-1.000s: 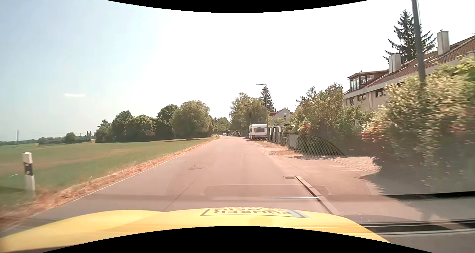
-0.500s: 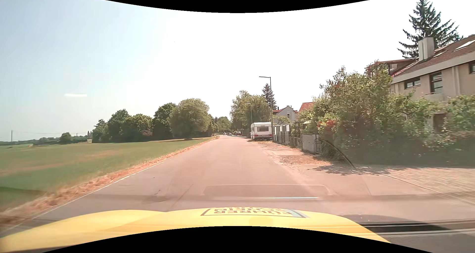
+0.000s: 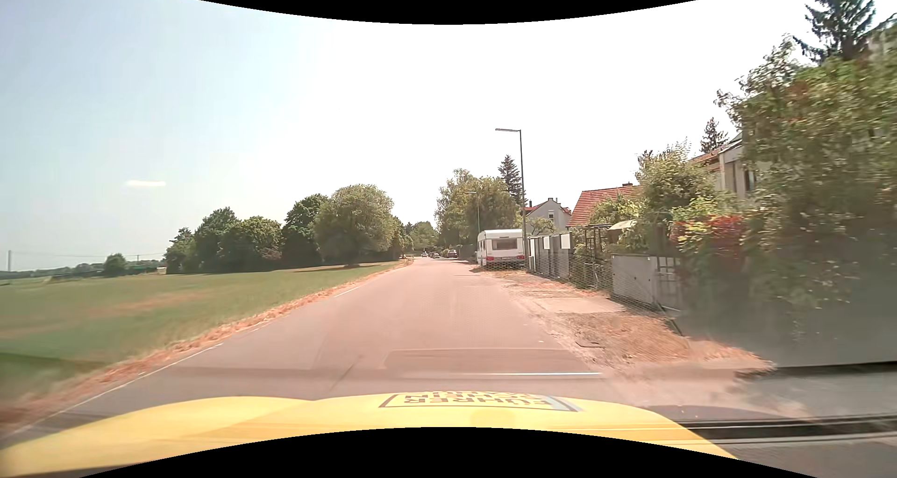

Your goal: Follow the waypoints while adhering to traffic rules and regulations

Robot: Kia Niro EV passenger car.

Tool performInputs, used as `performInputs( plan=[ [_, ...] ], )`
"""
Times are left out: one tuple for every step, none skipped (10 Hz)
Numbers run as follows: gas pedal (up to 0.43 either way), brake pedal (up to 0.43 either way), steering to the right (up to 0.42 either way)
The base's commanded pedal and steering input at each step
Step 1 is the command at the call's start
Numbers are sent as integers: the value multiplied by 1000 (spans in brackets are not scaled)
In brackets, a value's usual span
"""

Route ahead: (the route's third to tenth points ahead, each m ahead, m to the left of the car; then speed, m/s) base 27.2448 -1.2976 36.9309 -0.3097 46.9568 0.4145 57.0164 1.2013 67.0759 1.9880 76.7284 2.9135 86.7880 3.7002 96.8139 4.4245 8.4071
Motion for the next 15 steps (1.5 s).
performInputs(
  plan=[
    [67, 0, -7],
    [67, 0, -7],
    [67, 0, -7],
    [67, 0, -7],
    [67, 0, -7],
    [67, 0, -7],
    [67, 0, -7],
    [67, 0, -7],
    [67, 0, -7],
    [67, 0, -7],
    [67, 0, -7],
    [67, 0, -7],
    [67, 0, -7],
    [67, 0, -7],
    [67, 0, -8]
  ],
)
